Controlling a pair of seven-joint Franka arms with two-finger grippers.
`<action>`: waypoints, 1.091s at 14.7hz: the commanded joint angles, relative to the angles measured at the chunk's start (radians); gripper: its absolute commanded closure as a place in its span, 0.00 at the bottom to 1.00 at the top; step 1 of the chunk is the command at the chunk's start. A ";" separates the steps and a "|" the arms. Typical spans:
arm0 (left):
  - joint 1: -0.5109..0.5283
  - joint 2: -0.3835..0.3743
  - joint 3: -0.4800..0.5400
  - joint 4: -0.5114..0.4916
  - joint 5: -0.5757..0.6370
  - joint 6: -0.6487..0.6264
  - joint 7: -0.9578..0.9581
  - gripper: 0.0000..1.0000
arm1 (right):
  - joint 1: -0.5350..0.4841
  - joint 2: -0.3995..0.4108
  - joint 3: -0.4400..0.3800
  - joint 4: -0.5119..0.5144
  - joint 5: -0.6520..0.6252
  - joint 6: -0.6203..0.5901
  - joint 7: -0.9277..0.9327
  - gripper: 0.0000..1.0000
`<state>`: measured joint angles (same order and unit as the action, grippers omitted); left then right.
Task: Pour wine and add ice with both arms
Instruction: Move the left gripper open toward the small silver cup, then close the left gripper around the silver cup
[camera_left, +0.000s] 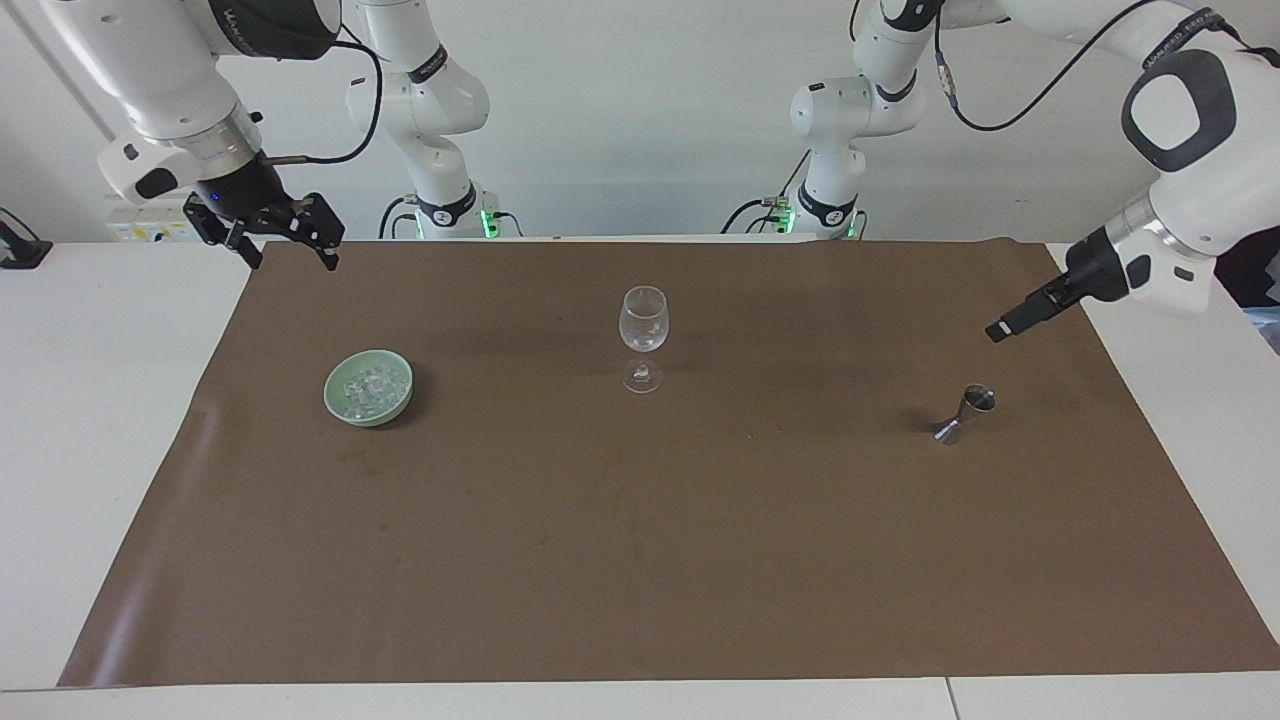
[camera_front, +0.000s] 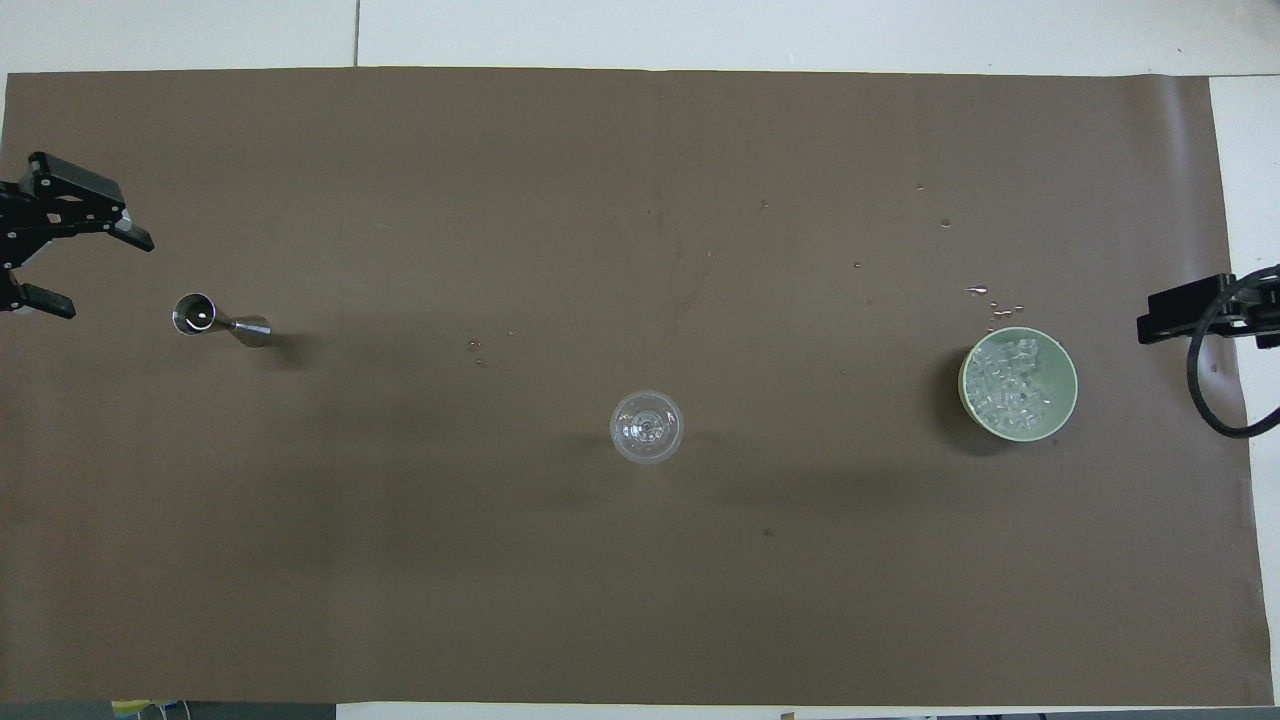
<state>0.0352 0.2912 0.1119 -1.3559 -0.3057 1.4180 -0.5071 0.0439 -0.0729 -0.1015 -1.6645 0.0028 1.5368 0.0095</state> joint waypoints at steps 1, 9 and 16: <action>-0.003 0.130 0.089 0.118 -0.122 -0.036 -0.218 0.00 | -0.012 -0.011 0.005 -0.009 0.013 -0.007 -0.014 0.00; 0.117 0.299 0.144 0.097 -0.289 0.073 -0.366 0.00 | -0.012 -0.011 0.005 -0.009 0.013 -0.007 -0.014 0.00; 0.207 0.371 0.144 -0.066 -0.546 0.176 -0.468 0.00 | -0.012 -0.012 0.005 -0.009 0.013 -0.007 -0.014 0.00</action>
<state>0.2457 0.6568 0.2549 -1.3786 -0.8087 1.5597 -0.9013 0.0439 -0.0729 -0.1016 -1.6645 0.0028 1.5368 0.0095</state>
